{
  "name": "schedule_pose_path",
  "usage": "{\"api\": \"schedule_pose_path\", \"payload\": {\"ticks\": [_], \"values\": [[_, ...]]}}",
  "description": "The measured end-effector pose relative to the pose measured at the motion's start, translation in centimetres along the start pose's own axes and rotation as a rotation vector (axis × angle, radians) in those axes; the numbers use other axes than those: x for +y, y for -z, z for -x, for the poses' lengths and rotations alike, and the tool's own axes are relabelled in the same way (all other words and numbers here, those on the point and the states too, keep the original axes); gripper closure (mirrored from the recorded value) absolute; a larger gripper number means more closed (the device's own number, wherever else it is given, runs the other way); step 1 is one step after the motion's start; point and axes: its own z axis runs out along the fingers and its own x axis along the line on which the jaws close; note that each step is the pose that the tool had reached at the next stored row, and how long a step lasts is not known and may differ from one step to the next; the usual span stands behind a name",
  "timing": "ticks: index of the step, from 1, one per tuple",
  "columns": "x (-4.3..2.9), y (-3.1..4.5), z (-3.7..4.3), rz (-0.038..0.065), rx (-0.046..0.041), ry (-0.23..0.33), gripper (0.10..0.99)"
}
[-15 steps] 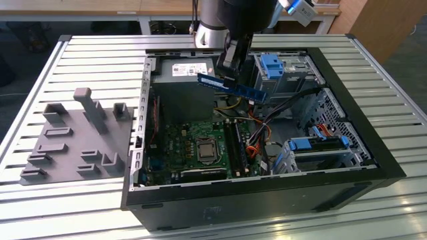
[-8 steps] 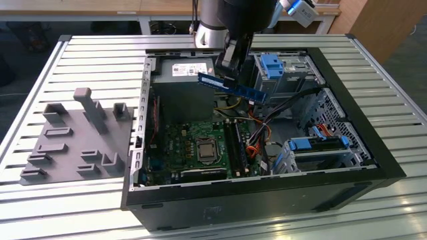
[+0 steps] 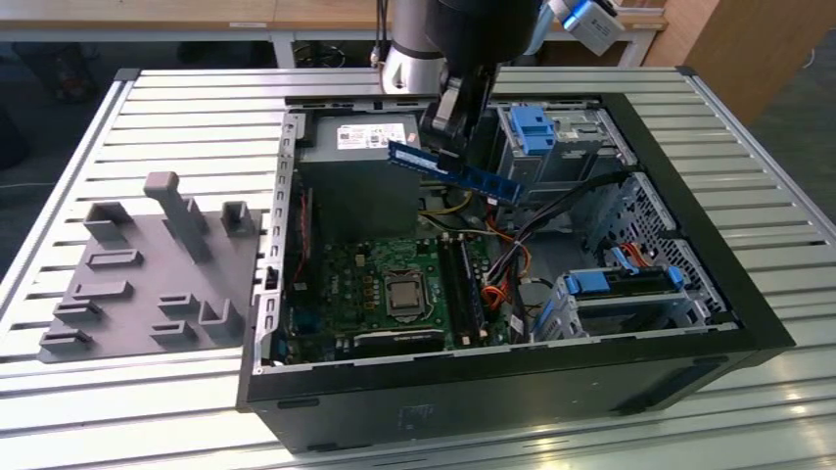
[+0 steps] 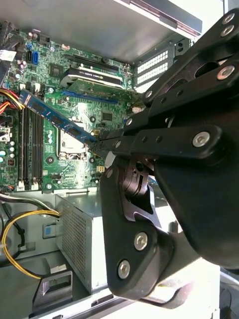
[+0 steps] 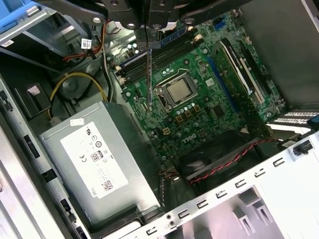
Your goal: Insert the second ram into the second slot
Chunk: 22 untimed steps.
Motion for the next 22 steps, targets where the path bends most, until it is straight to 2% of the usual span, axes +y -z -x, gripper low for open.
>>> {"api": "schedule_pose_path", "payload": {"ticks": [22], "values": [[0.00, 0.00, 0.00, -0.002, -0.0025, -0.079, 0.969]]}}
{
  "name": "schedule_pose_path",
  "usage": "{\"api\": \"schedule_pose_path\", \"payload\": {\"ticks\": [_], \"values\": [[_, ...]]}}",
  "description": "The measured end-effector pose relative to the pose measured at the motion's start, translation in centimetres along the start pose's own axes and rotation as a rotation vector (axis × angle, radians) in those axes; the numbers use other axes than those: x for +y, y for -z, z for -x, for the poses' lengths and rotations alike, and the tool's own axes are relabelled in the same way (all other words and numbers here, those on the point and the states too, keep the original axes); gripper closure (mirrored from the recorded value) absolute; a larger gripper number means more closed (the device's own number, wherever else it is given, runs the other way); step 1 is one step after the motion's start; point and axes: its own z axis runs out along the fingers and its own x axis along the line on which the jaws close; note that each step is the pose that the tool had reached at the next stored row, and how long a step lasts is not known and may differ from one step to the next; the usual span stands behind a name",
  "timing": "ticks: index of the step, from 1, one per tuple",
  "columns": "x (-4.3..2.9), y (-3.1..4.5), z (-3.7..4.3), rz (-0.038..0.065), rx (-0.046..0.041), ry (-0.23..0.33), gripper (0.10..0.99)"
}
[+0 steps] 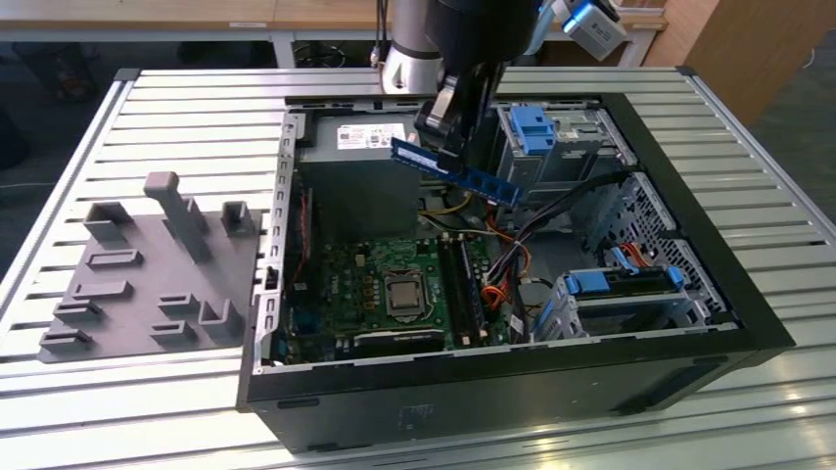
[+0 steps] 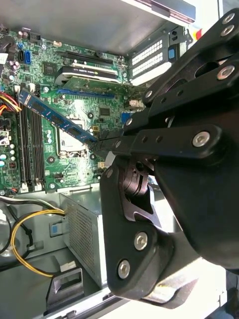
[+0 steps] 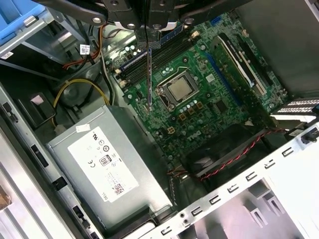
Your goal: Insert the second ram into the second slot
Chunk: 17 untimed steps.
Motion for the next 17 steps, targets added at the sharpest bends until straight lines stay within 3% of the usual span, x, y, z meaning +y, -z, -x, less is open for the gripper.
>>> {"api": "schedule_pose_path", "payload": {"ticks": [17], "values": [[0.00, 0.00, 0.01, -0.002, -0.0005, -0.047, 0.969]]}}
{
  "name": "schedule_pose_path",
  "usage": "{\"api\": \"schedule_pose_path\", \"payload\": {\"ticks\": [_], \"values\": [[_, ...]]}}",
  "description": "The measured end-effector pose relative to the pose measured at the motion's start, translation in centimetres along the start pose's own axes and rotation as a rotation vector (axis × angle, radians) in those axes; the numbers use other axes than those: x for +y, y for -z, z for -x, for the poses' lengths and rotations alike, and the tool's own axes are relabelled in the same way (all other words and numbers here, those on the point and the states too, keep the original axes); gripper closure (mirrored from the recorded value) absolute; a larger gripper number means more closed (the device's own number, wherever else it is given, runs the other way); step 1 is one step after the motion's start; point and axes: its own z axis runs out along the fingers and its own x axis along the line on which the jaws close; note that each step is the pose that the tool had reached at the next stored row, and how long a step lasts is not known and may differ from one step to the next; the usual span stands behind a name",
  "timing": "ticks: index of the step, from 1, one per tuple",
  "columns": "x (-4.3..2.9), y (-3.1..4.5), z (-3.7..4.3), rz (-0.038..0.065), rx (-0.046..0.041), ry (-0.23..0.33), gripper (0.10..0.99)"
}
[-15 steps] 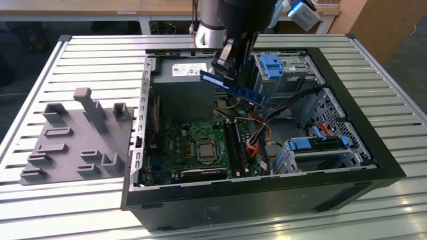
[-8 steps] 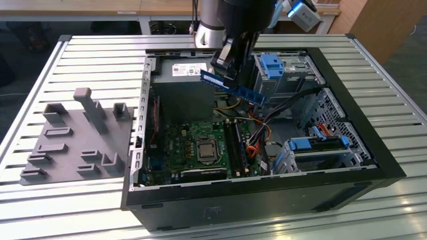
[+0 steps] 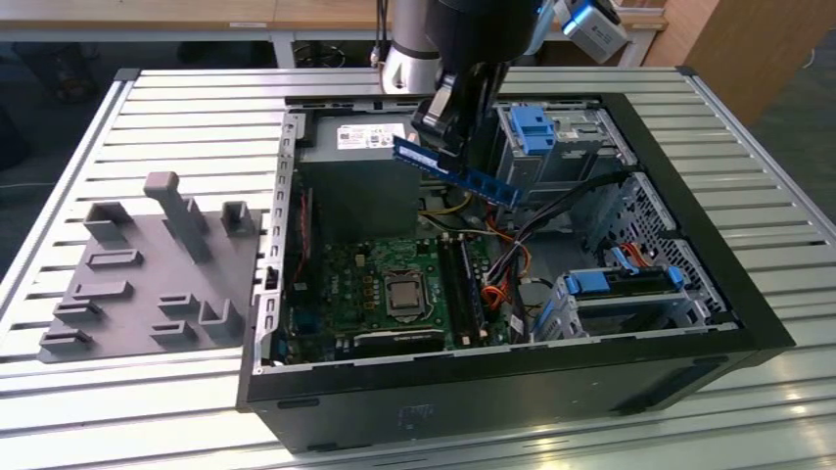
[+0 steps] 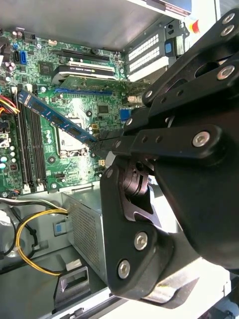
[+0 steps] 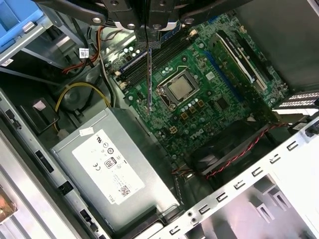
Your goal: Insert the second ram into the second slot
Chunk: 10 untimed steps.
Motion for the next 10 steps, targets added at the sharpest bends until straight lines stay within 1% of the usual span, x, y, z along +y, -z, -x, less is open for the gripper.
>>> {"api": "schedule_pose_path", "payload": {"ticks": [10], "values": [[0.00, -0.01, 0.00, -0.001, -0.0022, -0.062, 0.969]]}}
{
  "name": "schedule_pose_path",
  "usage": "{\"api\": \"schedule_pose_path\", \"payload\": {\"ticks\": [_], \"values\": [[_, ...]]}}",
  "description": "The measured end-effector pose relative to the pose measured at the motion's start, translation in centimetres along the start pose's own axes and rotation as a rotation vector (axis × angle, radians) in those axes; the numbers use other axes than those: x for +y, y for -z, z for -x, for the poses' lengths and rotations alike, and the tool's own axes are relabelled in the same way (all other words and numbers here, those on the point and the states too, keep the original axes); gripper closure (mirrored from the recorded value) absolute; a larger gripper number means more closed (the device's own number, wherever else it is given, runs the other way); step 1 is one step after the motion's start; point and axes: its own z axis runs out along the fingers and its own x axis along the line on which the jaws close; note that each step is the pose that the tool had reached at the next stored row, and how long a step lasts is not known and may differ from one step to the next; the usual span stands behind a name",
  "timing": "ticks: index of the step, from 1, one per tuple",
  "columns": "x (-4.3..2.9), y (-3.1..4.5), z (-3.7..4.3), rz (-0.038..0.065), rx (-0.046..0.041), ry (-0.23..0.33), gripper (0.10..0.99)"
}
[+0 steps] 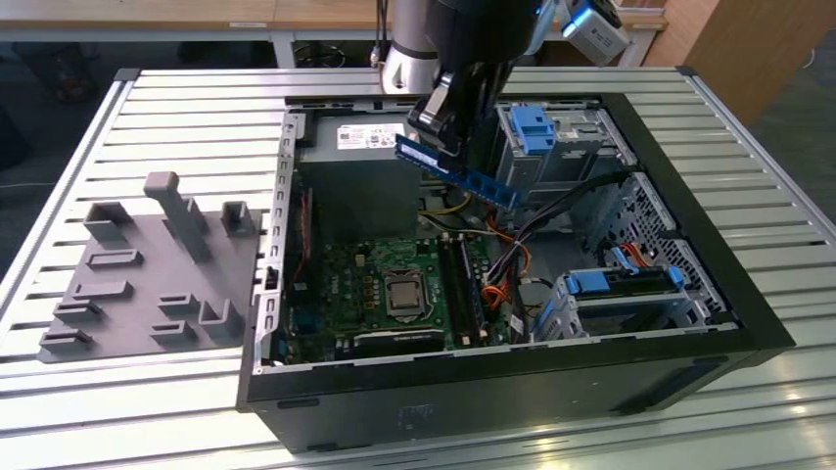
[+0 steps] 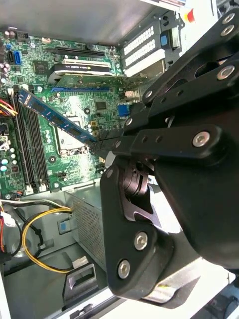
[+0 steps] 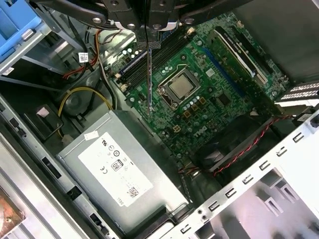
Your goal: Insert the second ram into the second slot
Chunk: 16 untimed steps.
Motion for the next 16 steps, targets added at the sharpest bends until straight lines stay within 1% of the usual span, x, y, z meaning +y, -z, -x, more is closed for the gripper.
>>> {"api": "schedule_pose_path", "payload": {"ticks": [16], "values": [[0.00, -0.02, 0.00, -0.001, -0.0034, -0.095, 0.969]]}}
